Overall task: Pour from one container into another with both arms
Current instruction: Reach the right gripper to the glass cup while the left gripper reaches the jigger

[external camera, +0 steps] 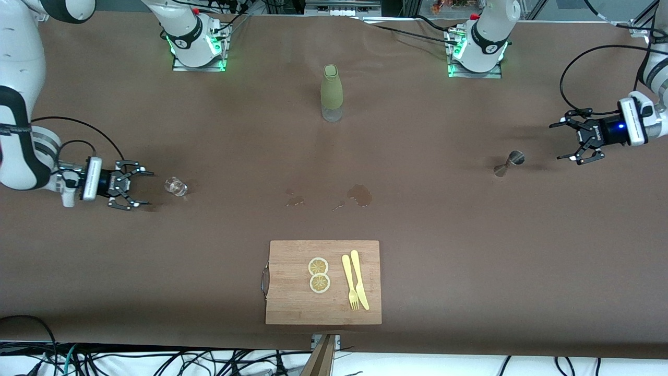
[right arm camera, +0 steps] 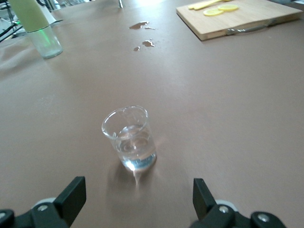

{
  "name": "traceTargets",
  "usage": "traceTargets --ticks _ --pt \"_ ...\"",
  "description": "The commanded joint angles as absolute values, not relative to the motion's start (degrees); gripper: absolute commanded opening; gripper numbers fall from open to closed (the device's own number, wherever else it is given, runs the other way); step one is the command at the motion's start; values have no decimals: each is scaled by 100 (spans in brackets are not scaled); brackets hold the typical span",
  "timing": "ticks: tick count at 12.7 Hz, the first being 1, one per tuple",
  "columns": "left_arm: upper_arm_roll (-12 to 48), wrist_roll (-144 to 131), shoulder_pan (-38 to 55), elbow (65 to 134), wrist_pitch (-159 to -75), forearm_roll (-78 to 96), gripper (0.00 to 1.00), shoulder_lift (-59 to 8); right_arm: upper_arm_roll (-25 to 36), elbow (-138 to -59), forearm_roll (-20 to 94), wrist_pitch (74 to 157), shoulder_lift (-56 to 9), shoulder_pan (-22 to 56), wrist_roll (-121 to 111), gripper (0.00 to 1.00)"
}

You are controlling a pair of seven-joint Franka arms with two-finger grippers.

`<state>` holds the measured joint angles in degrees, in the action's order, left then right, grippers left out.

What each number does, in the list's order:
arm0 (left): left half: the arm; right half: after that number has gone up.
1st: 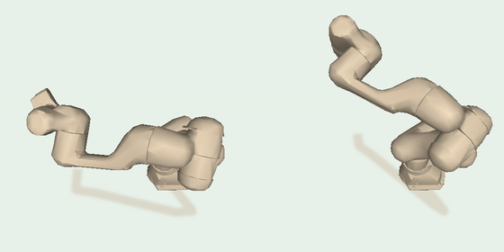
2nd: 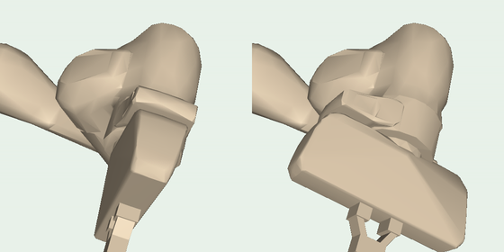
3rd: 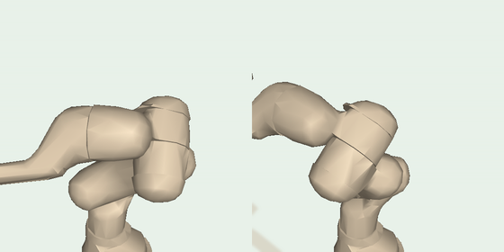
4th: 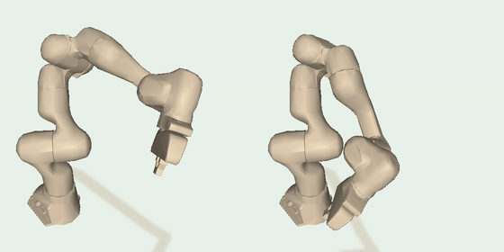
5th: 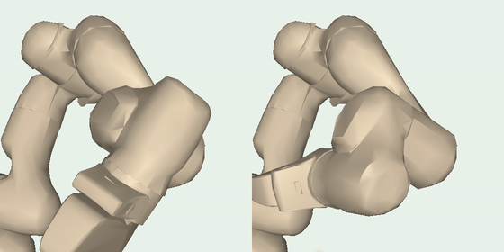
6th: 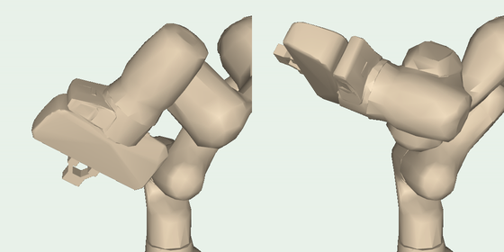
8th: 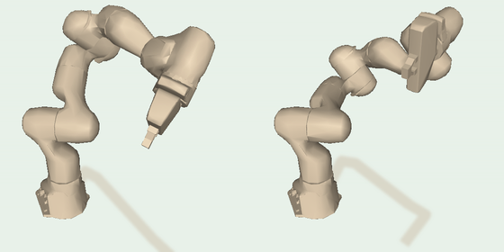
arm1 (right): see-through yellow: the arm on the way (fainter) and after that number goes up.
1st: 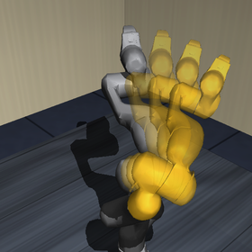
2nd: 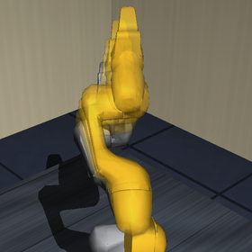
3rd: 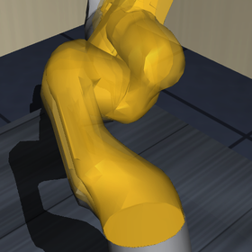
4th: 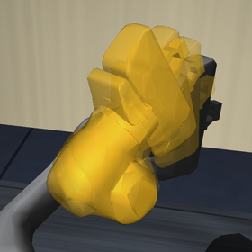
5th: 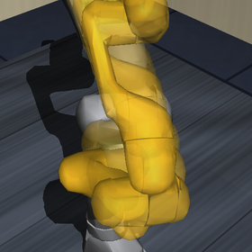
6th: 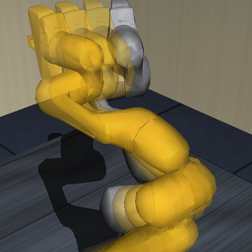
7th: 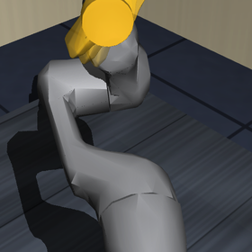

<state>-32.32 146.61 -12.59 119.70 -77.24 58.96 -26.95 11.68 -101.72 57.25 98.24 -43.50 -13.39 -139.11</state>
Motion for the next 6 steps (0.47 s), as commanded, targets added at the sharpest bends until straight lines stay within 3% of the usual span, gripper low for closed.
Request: traceTargets --ticks 1,6 --pt "-3217 15835 -1459 11900 -7367 6152 100 -3145 941 -10222 6054 9809 -4516 -1398 -14534 100" --pt "-2849 16820 -1503 11690 -6953 6556 100 -4191 616 -10266 6293 9817 -4789 -1397 -15116 100"
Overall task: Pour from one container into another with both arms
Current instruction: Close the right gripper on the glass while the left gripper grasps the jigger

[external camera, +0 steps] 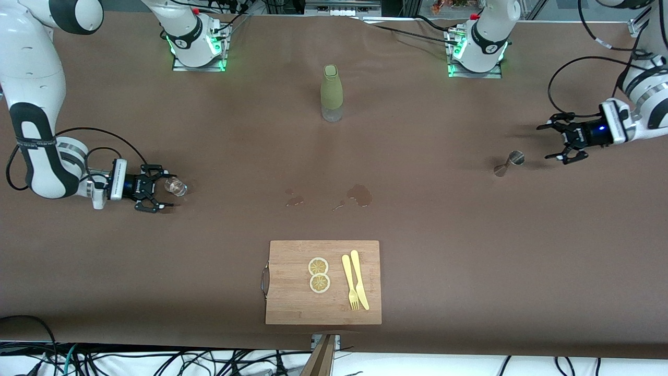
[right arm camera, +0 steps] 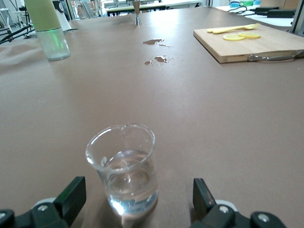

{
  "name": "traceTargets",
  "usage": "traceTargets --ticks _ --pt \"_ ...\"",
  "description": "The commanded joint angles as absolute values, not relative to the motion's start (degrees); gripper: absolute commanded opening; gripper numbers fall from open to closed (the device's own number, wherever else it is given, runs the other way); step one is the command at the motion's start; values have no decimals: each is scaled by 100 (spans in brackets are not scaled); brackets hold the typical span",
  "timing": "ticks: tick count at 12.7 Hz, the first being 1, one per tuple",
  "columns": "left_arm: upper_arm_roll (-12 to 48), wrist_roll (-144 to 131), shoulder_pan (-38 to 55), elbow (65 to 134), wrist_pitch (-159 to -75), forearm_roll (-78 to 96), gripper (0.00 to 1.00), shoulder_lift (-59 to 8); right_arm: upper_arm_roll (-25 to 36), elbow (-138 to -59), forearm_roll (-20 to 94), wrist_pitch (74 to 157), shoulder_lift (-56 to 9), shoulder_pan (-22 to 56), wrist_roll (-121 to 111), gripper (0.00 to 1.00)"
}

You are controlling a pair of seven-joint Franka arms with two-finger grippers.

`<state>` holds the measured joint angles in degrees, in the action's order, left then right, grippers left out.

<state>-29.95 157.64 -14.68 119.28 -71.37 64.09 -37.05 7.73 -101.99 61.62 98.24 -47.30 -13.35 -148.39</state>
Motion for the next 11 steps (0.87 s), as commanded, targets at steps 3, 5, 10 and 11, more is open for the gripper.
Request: traceTargets --ticks 3,5,10,11 --pt "-2602 17182 -1556 11339 -6917 6662 100 -4727 536 -10327 6302 9809 -4852 -1389 -15214 100" --pt "-2523 17191 -1547 11250 -6882 6653 100 -4903 527 -10327 6319 9817 -4852 -1389 -15214 99" --pt "-2242 17183 -1564 10706 -6750 6627 100 -5405 448 -10327 6337 9817 -4869 -1389 -15214 52" --pt "-2224 17174 -1564 10670 -6750 6627 100 -5405 448 -10327 6337 9809 -4878 -1389 -15214 51"
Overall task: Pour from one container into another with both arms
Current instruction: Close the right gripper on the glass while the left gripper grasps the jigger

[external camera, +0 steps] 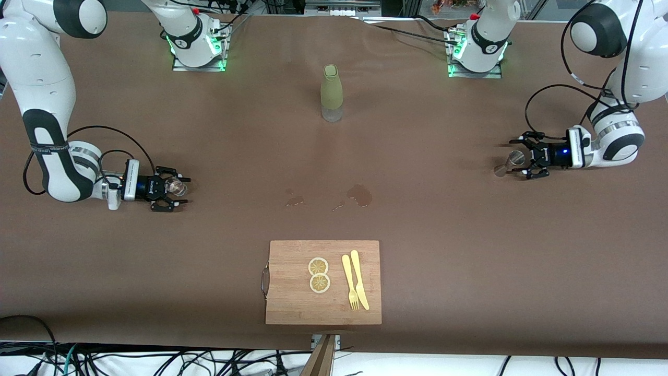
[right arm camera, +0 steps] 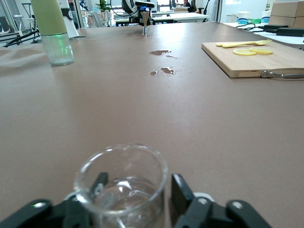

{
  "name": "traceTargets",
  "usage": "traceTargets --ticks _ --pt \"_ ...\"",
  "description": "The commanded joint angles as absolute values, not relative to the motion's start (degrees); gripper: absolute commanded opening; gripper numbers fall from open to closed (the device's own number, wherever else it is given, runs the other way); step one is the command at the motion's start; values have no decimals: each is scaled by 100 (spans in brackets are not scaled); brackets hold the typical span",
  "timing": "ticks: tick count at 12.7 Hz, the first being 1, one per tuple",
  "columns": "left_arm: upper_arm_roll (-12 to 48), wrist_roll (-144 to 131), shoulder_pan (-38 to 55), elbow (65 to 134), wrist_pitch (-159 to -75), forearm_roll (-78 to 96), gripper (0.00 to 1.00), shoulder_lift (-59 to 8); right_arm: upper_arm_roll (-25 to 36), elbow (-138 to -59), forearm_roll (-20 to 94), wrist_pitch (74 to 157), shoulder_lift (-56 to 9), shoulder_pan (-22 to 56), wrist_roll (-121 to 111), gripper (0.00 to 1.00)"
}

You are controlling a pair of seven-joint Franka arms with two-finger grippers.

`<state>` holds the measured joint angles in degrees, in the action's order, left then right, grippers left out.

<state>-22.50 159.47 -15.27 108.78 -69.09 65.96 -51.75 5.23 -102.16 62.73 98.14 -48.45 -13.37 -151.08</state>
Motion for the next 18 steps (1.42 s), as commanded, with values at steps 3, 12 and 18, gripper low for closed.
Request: traceTargets --ticks 3,12,18 --pt "-2197 17165 -1564 10600 -6750 6601 100 -5405 448 -10327 6337 9782 -4878 -1389 -15196 41" --pt "-2206 17156 -1564 10556 -6794 6565 81 -5458 124 -10283 6627 9791 -4502 -1389 -14530 34" --pt "-2206 17183 -1564 10547 -6776 6548 45 -5484 -325 -10467 6539 10335 -3500 -1371 -13414 34"
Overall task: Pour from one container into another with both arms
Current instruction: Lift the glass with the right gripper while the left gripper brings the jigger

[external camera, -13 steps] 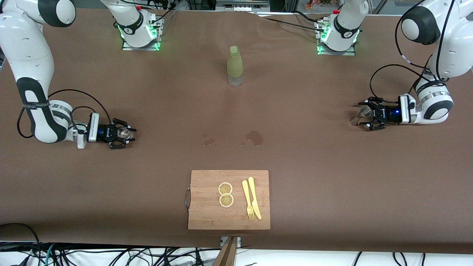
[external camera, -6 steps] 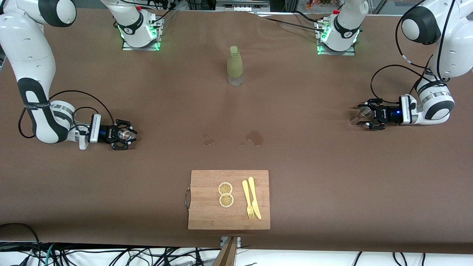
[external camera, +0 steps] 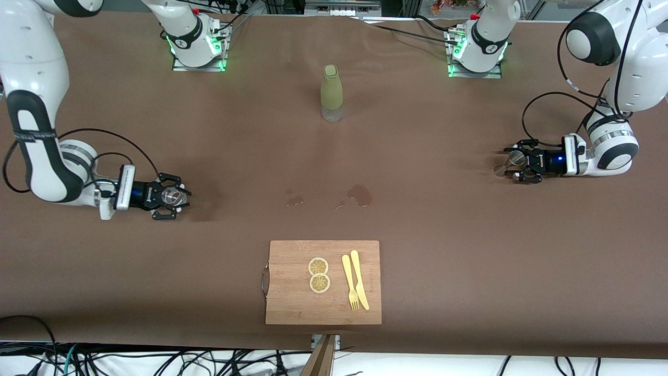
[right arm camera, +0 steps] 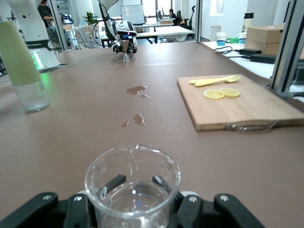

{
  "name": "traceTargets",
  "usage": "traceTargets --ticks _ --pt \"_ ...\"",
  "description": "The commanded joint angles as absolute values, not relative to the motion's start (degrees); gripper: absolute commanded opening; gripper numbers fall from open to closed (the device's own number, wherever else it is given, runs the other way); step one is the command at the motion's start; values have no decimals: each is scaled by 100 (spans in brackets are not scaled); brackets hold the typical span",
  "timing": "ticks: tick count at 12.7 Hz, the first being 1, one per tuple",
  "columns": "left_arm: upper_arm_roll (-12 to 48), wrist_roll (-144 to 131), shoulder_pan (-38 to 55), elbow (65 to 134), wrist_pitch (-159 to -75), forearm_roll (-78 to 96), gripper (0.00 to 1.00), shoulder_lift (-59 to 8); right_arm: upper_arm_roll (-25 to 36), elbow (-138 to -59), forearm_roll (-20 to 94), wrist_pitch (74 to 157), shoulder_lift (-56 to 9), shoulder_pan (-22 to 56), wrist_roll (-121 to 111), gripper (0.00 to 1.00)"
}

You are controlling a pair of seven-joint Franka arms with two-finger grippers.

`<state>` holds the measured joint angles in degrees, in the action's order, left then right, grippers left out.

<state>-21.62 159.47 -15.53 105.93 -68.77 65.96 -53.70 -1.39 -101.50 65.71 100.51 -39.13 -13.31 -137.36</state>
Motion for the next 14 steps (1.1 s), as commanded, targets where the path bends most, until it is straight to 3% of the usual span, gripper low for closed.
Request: traceTargets --ticks 1,3,7,11,14 --pt "-2206 17191 -1564 10547 -6776 6522 29 -5484 -473 -10590 6539 10510 -3315 -1362 -13151 34" --pt "-2206 17191 -1564 10547 -6776 6513 0 -5484 -754 -10775 6539 10905 -2990 -1345 -12685 34" --pt "-2119 17130 -1460 10503 -6786 6293 0 -5353 -1168 -10854 6539 11407 -2795 -1327 -12147 34" --pt "-1285 16304 -864 10503 -6890 6633 0 -4984 -1511 -10898 6530 11952 -2418 -1178 -11200 34" --pt "-714 15709 -256 10433 -7591 7468 0 -4904 -1818 -11047 6443 12417 -2163 -985 -10802 34"
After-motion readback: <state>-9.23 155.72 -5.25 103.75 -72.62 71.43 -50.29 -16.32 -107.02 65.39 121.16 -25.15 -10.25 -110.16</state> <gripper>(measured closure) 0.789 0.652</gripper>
